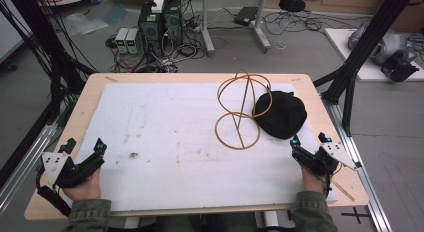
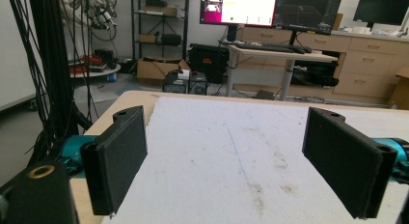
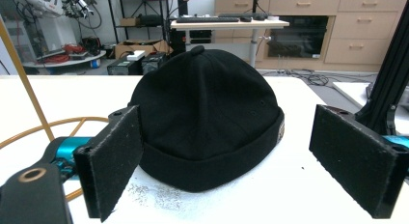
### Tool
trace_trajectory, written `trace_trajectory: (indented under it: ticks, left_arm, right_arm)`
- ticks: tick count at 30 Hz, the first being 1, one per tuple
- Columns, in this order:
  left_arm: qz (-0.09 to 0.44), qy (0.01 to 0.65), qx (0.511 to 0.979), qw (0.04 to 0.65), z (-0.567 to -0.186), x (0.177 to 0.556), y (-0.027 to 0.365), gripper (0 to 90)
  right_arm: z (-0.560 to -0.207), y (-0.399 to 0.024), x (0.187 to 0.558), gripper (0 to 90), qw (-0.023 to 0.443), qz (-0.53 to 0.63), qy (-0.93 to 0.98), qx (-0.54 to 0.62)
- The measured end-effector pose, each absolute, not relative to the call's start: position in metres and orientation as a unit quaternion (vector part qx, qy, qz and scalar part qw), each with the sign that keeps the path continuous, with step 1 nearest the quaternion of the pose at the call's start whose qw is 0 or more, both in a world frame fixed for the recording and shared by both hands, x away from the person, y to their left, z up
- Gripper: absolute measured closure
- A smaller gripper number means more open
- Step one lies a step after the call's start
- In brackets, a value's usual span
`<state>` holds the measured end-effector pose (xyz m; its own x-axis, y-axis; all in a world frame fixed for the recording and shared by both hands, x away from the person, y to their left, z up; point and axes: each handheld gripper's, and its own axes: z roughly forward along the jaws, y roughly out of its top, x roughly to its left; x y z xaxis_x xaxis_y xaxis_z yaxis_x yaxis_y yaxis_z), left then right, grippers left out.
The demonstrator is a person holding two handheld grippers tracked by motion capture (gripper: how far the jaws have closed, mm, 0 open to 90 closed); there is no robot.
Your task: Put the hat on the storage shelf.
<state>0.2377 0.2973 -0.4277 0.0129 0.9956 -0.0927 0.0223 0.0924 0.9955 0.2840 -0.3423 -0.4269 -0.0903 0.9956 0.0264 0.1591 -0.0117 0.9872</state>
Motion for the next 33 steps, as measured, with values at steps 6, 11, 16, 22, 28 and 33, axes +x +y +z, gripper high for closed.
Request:
trace_trajectory:
  ticks: [6,11,16,22,28,33]
  left_arm:
    - [0.467,0.524,0.486,0.52,-0.428,0.238,0.297,16.2]
    - [0.465,0.523,0.489,0.52,-0.428,0.239,0.297,16.2]
    - [0.464,0.523,0.493,0.519,-0.428,0.24,0.296,16.2]
    - [0.463,0.517,0.5,0.518,-0.429,0.243,0.293,16.2]
    - [0.46,0.516,0.504,0.517,-0.43,0.244,0.292,16.2]
    - [0.459,0.515,0.506,0.517,-0.43,0.244,0.292,16.2]
  right_arm:
    - [-0.427,-0.343,0.285,11.1,0.428,0.486,0.558,0.519]
    - [-0.427,-0.342,0.287,11.1,0.43,0.485,0.562,0.514]
    - [-0.426,-0.34,0.29,11.1,0.43,0.483,0.565,0.512]
    - [-0.425,-0.339,0.298,11.1,0.432,0.482,0.57,0.507]
    - [-0.423,-0.339,0.305,11.1,0.434,0.48,0.57,0.507]
    - [-0.421,-0.34,0.314,11.1,0.429,0.484,0.566,0.512]
